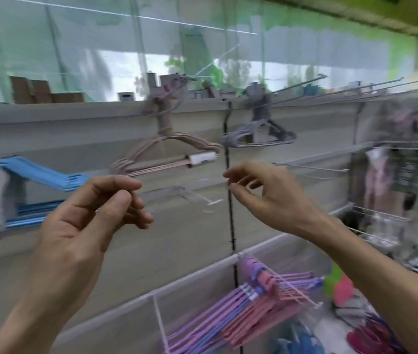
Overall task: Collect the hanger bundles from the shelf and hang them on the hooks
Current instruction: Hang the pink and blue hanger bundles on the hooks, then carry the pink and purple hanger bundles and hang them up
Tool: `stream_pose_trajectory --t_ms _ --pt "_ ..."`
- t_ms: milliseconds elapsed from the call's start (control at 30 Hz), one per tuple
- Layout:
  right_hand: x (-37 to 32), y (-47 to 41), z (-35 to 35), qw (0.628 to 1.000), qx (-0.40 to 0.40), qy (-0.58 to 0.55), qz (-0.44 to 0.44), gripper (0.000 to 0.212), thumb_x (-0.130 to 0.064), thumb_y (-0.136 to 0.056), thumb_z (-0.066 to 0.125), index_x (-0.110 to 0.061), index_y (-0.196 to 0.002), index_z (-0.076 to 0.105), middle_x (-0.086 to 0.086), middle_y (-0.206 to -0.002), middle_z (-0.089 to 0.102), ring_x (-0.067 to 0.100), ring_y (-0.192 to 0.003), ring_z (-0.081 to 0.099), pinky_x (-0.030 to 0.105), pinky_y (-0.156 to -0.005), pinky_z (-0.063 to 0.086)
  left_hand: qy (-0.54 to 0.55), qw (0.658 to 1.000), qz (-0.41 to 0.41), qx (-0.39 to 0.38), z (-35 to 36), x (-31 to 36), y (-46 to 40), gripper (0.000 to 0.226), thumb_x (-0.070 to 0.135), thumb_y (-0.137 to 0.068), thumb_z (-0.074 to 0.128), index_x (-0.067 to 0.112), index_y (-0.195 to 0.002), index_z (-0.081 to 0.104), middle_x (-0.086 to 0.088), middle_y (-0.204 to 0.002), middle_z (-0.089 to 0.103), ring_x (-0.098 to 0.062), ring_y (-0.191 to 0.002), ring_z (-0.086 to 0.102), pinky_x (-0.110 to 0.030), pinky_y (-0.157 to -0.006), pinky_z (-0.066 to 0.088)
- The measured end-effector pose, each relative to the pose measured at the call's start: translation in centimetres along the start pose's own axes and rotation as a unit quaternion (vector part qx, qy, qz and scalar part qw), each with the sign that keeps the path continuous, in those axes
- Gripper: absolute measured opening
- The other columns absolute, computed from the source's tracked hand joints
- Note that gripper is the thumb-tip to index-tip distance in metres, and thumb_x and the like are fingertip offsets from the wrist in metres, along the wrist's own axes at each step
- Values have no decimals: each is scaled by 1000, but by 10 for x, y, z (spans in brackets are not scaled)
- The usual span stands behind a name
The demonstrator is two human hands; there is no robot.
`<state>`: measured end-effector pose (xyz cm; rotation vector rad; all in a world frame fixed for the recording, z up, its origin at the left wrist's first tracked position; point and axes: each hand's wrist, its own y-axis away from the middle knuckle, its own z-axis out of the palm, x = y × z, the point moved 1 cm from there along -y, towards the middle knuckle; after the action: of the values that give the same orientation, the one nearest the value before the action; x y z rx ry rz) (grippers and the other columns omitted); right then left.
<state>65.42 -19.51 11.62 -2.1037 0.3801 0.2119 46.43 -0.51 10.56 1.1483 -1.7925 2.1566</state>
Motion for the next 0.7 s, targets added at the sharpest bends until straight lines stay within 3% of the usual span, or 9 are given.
stream_pose_trajectory --t_ms 333,567,700 --pt "121 119 -184 986 32 120 112 21 -14 -91 63 -16 -110 71 -13 -96 71 2 -86 66 31 -78 54 109 988 -20 -106 230 -45 -5 42 60 -76 73 25 -100 73 -8 -83 65 -32 -78 66 -39 -77 55" --pt "172 202 -299 956 41 215 193 18 -12 -93 65 -12 -110 71 -7 -96 71 2 -86 64 12 -77 49 185 962 -36 -196 374 -65 2 37 54 -82 70 24 -103 72 -8 -84 67 -34 -79 66 -44 -80 53" --pt "195 243 -347 934 65 251 246 18 -13 -93 65 -15 -110 70 -10 -95 69 0 -87 64 17 -76 52 221 941 -46 -250 442 -77 1 35 51 -84 68 22 -105 71 -9 -86 67 -37 -82 66 -46 -81 52"
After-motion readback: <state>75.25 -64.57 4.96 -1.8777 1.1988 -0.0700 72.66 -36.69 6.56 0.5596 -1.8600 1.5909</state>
